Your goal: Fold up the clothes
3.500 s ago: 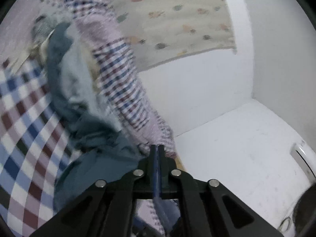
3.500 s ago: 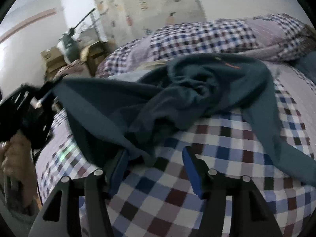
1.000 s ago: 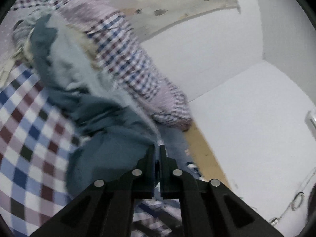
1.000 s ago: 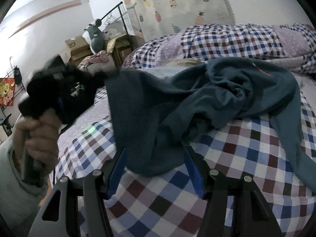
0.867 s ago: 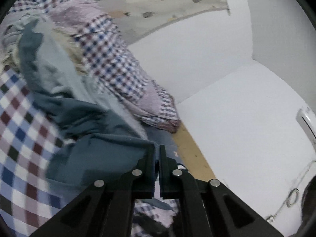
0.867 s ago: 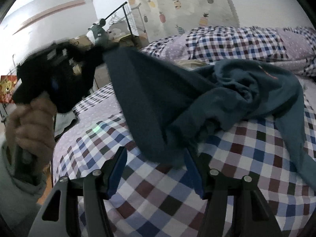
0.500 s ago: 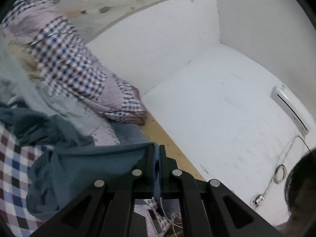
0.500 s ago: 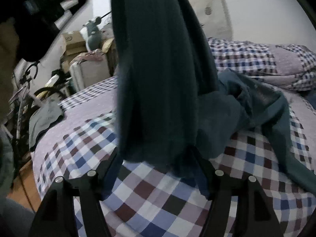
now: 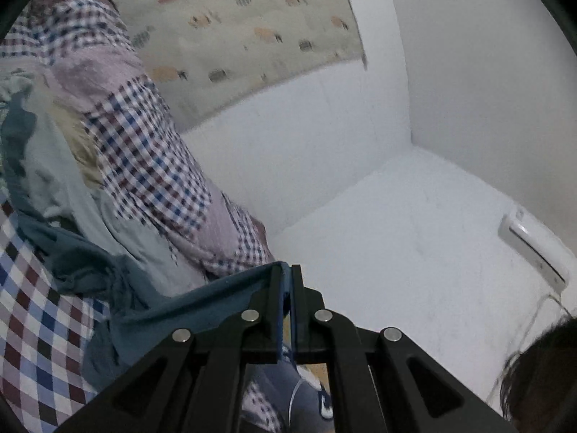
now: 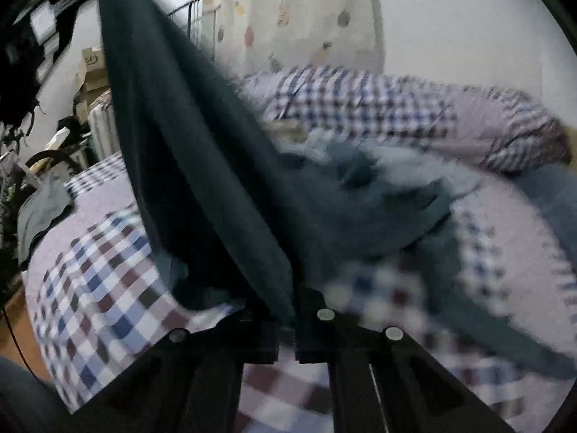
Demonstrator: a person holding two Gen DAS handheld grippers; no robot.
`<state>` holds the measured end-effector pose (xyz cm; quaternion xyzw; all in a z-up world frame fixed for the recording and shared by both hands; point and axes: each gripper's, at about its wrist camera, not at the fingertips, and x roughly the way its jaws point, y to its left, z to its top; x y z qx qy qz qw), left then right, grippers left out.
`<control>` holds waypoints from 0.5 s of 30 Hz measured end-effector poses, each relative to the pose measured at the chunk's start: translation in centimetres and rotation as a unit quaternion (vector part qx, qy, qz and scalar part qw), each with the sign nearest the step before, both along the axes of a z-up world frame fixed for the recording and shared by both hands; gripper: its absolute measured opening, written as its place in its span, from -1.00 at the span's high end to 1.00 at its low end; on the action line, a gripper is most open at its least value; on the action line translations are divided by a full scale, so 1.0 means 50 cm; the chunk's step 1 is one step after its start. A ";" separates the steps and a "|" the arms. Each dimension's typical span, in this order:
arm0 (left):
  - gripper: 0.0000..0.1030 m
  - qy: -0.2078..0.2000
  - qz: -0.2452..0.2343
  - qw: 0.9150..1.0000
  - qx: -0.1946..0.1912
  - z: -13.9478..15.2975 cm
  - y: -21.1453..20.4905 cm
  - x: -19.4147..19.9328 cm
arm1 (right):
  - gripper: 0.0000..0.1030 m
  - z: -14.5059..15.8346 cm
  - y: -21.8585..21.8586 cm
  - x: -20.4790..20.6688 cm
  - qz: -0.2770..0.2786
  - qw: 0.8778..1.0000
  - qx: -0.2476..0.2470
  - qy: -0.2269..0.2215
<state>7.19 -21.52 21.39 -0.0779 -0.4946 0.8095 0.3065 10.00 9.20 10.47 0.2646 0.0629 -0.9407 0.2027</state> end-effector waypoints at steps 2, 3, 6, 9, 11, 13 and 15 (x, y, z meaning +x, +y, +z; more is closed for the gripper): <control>1.00 -0.006 0.012 1.000 0.006 -0.007 -0.007 0.003 | 0.95 0.047 0.048 0.015 -0.028 0.999 -0.013 0.040; 1.00 -0.008 0.015 1.000 0.011 -0.011 -0.010 0.004 | 0.95 0.072 0.071 0.023 -0.043 0.997 -0.020 0.060; 1.00 -0.015 0.024 1.000 0.010 -0.020 -0.011 0.015 | 0.94 0.146 0.127 0.074 -0.059 0.987 -0.058 0.139; 0.99 -0.021 0.034 0.999 0.000 -0.027 -0.017 0.035 | 0.90 0.201 0.150 0.128 -0.039 0.976 -0.084 0.196; 0.99 -0.029 0.041 0.999 -0.005 -0.039 -0.028 0.051 | 0.81 0.230 0.158 0.161 -0.021 0.970 -0.096 0.223; 0.99 -0.038 0.043 0.998 -0.006 -0.057 -0.039 0.065 | 0.65 0.237 0.158 0.190 0.006 0.969 -0.094 0.228; 0.99 -0.060 0.051 0.997 -0.014 -0.083 -0.050 0.085 | 0.36 0.240 0.157 0.217 0.036 0.968 -0.091 0.230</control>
